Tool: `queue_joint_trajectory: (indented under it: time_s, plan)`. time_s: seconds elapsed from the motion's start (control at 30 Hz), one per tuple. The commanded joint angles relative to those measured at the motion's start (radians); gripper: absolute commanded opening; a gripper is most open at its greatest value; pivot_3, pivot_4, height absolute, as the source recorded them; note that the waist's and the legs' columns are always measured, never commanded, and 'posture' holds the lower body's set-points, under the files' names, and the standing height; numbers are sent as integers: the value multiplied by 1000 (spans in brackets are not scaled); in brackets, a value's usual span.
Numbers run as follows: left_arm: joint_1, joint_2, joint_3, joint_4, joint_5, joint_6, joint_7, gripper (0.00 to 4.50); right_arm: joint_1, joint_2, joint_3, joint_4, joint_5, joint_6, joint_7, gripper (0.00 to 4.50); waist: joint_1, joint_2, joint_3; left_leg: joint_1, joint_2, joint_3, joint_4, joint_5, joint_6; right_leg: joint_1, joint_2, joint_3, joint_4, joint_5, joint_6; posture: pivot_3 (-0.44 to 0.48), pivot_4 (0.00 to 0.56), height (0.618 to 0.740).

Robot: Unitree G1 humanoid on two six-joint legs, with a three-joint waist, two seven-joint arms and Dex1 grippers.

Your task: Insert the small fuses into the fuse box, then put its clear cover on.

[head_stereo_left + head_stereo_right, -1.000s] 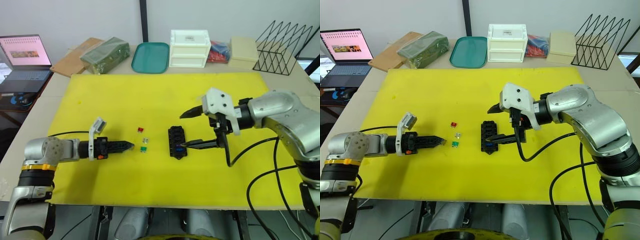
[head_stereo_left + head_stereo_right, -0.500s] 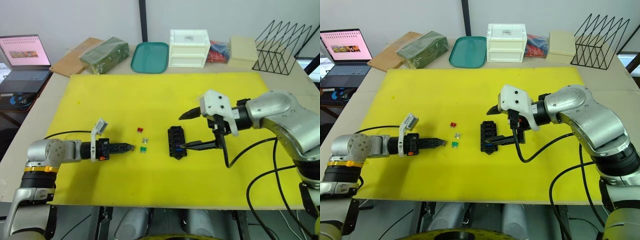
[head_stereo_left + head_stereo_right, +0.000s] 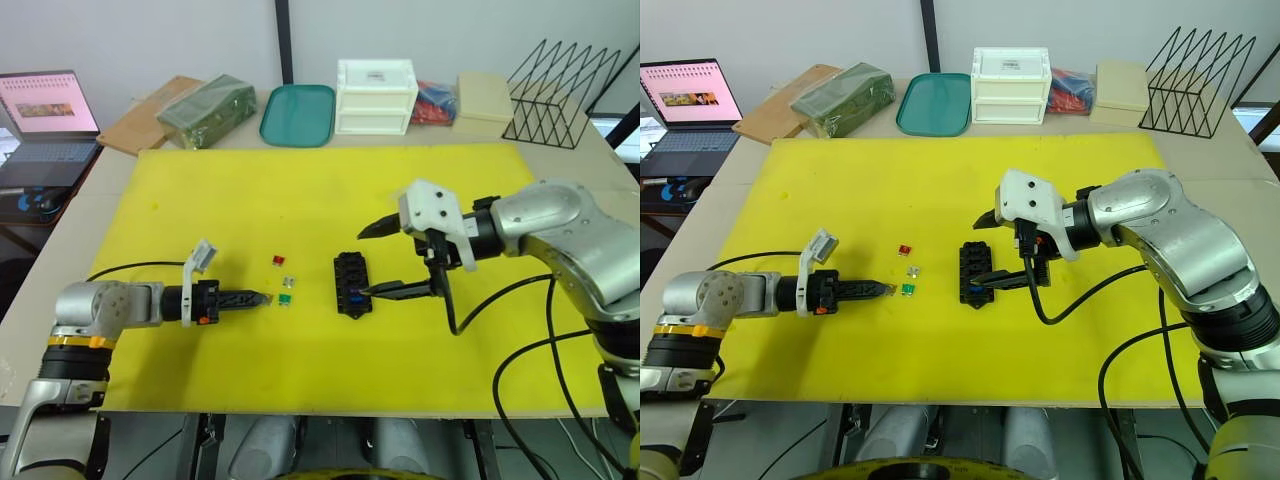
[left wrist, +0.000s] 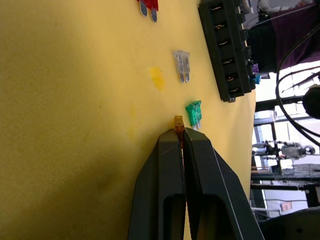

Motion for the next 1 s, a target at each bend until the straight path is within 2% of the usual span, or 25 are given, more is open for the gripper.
queue_joint_trajectory:
  time_s: [0.03, 0.2, 0.37, 0.47, 0.67, 0.77, 0.83, 1.0]
  plan:
    - [34, 14, 14, -10, 37, -67, 7, 21, -31, 4, -17, -9, 5, 0, 1, 4500, 0, 0, 0, 0, 0, 0, 0, 0, 0, 0, 0, 0, 0, 0, 0, 0, 150, 740]
    - [73, 31, 129, -191, -21, -237, -67, 21, -52, 24, -54, 11, 82, 131, -31, 4500, -1, -2, 1, -1, 1, 0, 0, 0, -1, -2, 0, 0, 0, 1, -1, 0, 150, 740]
    - [48, 41, 184, -422, -111, -260, -61, 21, -103, 57, -103, 37, 176, 249, -59, 4500, 0, -3, 2, -2, 1, 0, 0, 0, 0, -2, 0, 0, -2, 1, -1, 0, 150, 740]
    - [8, 45, 174, -524, -146, -263, -51, 21, -166, 105, -141, 78, 249, 355, -96, 4500, 0, -4, 2, -3, 1, 0, 0, 0, 0, -2, 0, 0, -2, 1, -1, 0, 150, 740]
    - [-96, 7, 135, -583, -163, -294, -3, 21, -222, 165, -169, 102, 344, 515, -169, 4500, -2, -4, 2, -2, 1, 0, 0, 0, 0, -2, 0, 0, -2, 1, -1, 0, 150, 740]
    - [-119, -13, 121, -593, -170, -306, 19, 0, -263, 215, -235, 122, 425, 614, -211, 3926, -8, -4, 2, -3, 1, 0, 0, 0, 0, -2, 0, 0, -2, 1, -1, 0, 150, 740]
    - [-124, -15, 105, -596, -155, -324, 23, 0, -269, 225, -247, 114, 453, 643, -227, 3326, -16, -4, 2, -2, 1, 0, 0, 0, 0, -2, 0, 0, -2, 1, -1, 0, 150, 740]
    - [-126, -12, 86, -585, -141, -349, 27, 0, -288, 262, -278, 125, 507, 700, -284, 3326, -26, -4, 2, -2, 1, 0, 0, 0, 0, -2, 0, 0, -1, 1, -1, 0, 150, 740]
